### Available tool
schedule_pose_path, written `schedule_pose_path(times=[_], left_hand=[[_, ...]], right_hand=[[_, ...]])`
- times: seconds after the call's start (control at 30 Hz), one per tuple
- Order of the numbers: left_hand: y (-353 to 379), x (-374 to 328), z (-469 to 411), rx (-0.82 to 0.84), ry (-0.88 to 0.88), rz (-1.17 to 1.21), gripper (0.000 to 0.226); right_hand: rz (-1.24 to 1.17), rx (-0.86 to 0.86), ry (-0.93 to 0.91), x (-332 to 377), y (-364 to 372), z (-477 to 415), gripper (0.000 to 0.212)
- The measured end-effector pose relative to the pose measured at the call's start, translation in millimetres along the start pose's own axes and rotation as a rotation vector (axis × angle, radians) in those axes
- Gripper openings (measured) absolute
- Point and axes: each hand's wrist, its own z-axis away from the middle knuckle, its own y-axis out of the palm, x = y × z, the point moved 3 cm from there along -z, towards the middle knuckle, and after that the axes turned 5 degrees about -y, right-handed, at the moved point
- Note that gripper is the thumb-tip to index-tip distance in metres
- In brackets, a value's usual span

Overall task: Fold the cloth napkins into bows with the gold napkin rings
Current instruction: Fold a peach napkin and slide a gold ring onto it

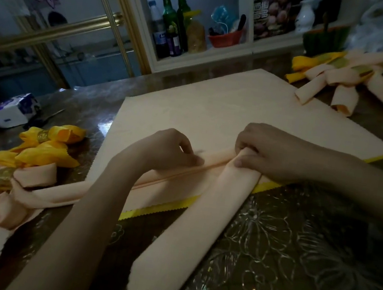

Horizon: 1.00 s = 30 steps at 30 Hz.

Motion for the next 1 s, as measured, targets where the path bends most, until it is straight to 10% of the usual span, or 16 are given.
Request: schedule_pose_path(times=[0.63,1.0], left_hand=[[-11,34,2,-0.029,-0.266,-0.216,0.045],[-13,26,11,0.067,-0.303,0.519,0.028]], right_hand=[[-0.138,0.023,0.032,0,-6,6,0.022],[-0.101,0.029,0.024,1,-1,5,0.021]])
